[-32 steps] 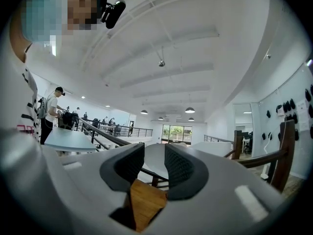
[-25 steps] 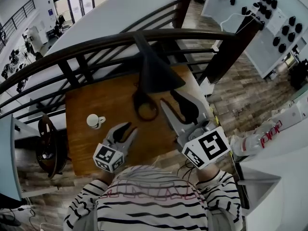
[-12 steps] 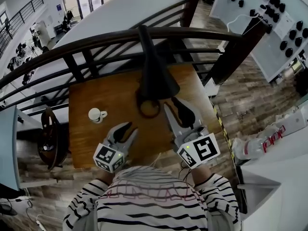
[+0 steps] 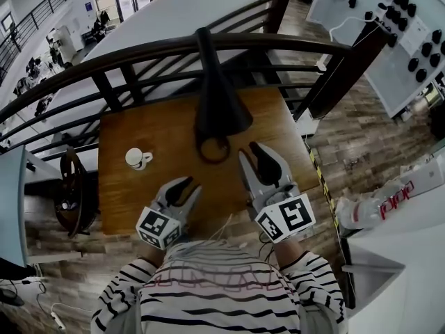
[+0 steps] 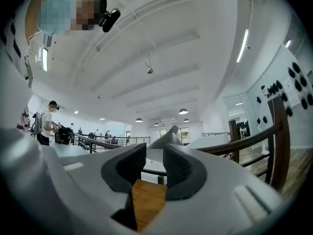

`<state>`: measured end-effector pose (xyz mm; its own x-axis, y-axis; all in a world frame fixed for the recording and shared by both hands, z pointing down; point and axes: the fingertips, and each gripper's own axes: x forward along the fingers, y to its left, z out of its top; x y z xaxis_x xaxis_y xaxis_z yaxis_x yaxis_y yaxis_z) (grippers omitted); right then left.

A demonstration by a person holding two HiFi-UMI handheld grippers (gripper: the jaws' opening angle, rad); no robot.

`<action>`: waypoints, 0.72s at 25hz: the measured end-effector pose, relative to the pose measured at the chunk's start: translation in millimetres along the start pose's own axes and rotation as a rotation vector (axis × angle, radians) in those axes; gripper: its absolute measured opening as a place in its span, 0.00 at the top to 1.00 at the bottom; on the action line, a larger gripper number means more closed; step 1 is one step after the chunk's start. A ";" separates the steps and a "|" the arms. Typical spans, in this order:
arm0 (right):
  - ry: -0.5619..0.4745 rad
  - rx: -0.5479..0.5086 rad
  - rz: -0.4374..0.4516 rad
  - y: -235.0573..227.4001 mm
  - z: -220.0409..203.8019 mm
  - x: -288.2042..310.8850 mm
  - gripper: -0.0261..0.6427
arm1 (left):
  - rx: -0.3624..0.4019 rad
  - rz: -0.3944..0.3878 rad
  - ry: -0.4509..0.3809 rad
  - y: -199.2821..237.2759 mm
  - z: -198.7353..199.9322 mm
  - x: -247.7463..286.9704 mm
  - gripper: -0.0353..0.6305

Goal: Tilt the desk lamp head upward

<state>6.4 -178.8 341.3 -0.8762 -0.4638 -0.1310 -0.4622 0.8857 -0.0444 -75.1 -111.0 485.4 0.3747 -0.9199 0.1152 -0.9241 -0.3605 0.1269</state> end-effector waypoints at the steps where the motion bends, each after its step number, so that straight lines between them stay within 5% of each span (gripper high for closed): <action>1: 0.004 0.004 0.002 -0.2 -2.4 -2.4 0.80 | 0.000 0.002 0.001 -2.3 -1.5 0.0 0.77; 18: 0.099 0.050 0.009 2.4 -54.0 -32.8 0.82 | 0.000 0.038 0.003 -27.7 -10.8 -7.7 0.78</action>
<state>26.6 -162.7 399.0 -0.8908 -0.4531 -0.0332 -0.4486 0.8888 -0.0935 -51.6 -92.3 491.6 0.3395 -0.9325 0.1232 -0.9377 -0.3252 0.1223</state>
